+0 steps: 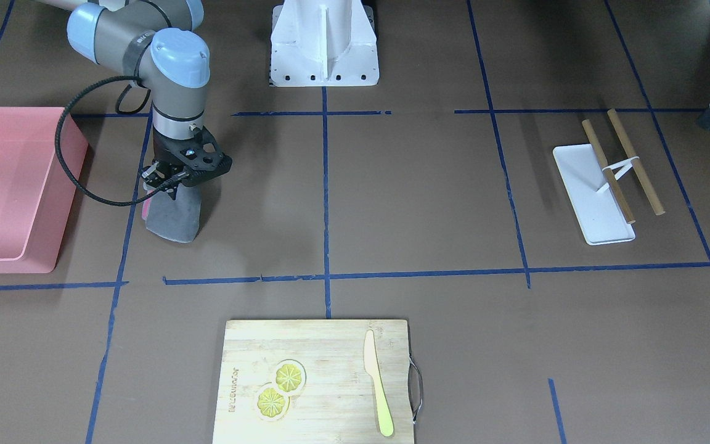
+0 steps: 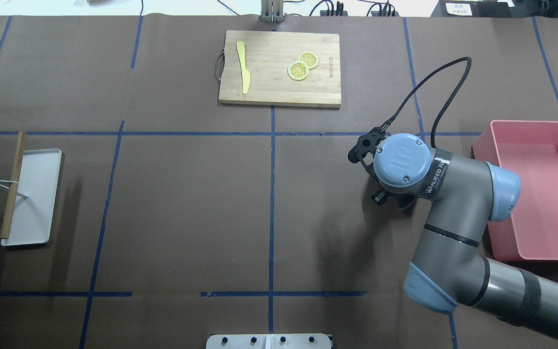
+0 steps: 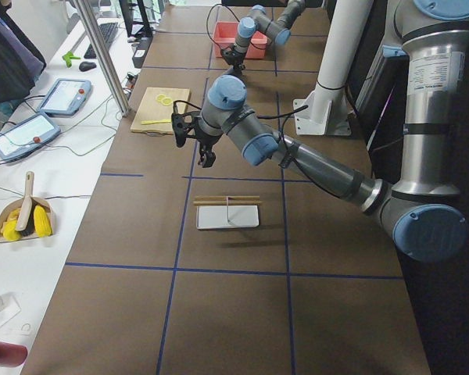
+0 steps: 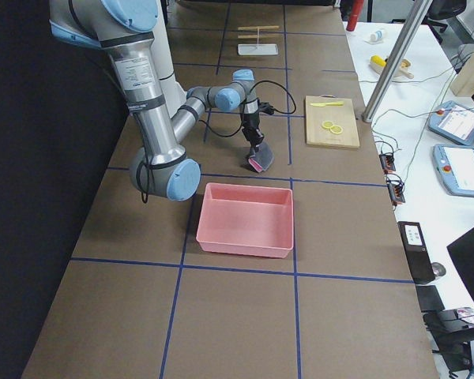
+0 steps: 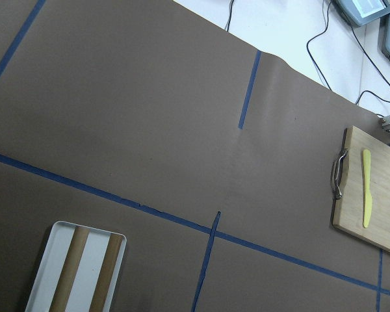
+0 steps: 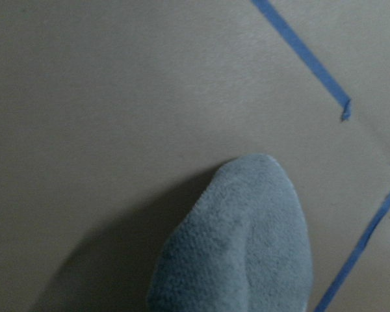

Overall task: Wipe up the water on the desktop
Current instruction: 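Lower the towel with the right gripper and wipe it across the table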

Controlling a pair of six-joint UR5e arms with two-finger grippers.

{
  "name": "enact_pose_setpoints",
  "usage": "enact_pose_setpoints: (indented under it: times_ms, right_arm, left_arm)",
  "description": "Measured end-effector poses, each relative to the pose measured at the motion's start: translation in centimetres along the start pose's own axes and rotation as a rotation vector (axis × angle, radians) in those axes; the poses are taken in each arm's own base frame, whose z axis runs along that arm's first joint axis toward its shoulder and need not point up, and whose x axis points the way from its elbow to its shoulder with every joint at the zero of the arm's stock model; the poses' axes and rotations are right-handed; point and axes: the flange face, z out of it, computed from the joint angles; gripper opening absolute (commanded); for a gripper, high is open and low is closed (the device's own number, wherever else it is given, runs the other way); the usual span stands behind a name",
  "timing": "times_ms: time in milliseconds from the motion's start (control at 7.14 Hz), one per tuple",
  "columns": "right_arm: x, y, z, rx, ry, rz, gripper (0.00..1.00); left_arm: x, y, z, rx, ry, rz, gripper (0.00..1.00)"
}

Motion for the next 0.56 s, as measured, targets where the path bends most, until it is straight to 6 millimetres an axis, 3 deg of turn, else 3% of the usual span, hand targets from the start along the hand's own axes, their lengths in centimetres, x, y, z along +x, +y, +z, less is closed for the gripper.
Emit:
enact_pose_setpoints:
  times_ms: [560]
  right_arm:
    - [-5.2, 0.3, -1.0, -0.042, -0.147, -0.05, 0.0]
  left_arm:
    - [-0.2, -0.1, 0.0, -0.001, -0.007, 0.0, 1.0]
